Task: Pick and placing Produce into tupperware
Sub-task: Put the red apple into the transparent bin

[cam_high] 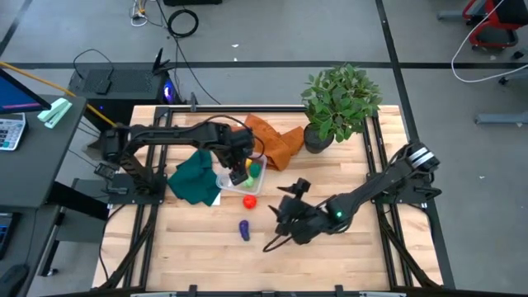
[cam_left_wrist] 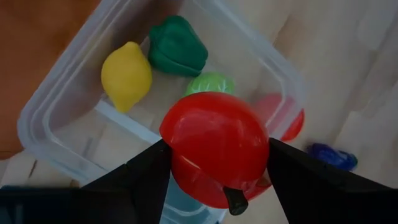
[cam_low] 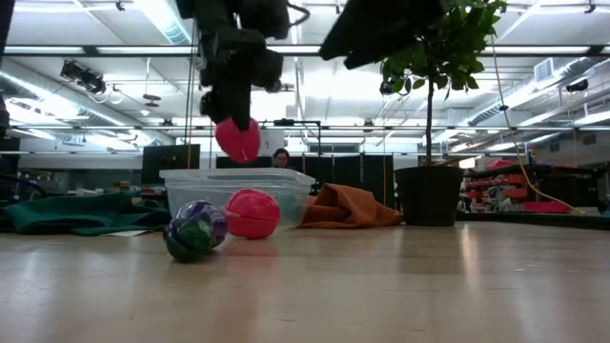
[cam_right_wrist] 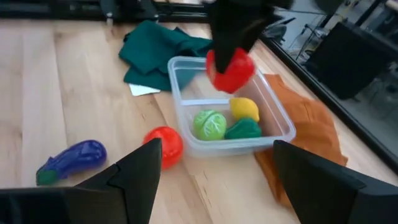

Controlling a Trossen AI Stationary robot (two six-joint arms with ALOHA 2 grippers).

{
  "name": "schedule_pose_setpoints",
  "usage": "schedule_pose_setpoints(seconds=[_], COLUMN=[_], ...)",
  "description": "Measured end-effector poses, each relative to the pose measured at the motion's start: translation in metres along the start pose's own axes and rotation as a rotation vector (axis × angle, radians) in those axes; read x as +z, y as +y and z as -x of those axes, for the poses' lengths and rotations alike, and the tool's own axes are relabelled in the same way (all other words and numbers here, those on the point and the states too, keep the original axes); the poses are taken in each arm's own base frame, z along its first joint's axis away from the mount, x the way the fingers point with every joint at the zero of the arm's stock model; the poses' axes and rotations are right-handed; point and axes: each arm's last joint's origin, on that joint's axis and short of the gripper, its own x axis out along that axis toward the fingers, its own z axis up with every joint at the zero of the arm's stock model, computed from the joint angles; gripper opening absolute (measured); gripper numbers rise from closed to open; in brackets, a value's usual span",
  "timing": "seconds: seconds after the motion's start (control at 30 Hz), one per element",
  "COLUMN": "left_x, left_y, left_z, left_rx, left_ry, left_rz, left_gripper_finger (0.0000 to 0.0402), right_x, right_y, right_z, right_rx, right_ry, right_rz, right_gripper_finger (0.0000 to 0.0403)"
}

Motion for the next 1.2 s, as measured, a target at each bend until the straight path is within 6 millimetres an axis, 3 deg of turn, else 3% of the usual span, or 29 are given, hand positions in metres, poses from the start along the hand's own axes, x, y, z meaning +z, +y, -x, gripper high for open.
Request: schedule_pose_setpoints(seconds=[0.27,0.9,1.2], left_x=[0.005,0.008,0.011], left_y=[0.005,0.011,0.01], left_z=[-0.021,-0.059,-0.064], left_rx=[0.019,0.116,0.143], left_ry=[0.051,0.145,0.113], left_rz=[-0.019,-0.027,-0.029], left_gripper_finger=[0.026,0.0259,0.0271], right_x=[-0.015,-0.014,-0.014], right_y=[-0.019,-0.018,-0.018], right_z=[0.008,0.008,0.008], right_rx=[-0.002,0.001,0.002], right_ry=[-0.008,-0.016,-0.015], right_rz=[-0.073,-0.06,-0.059], right_gripper_finger=[0.0267,0.0267,0.0267])
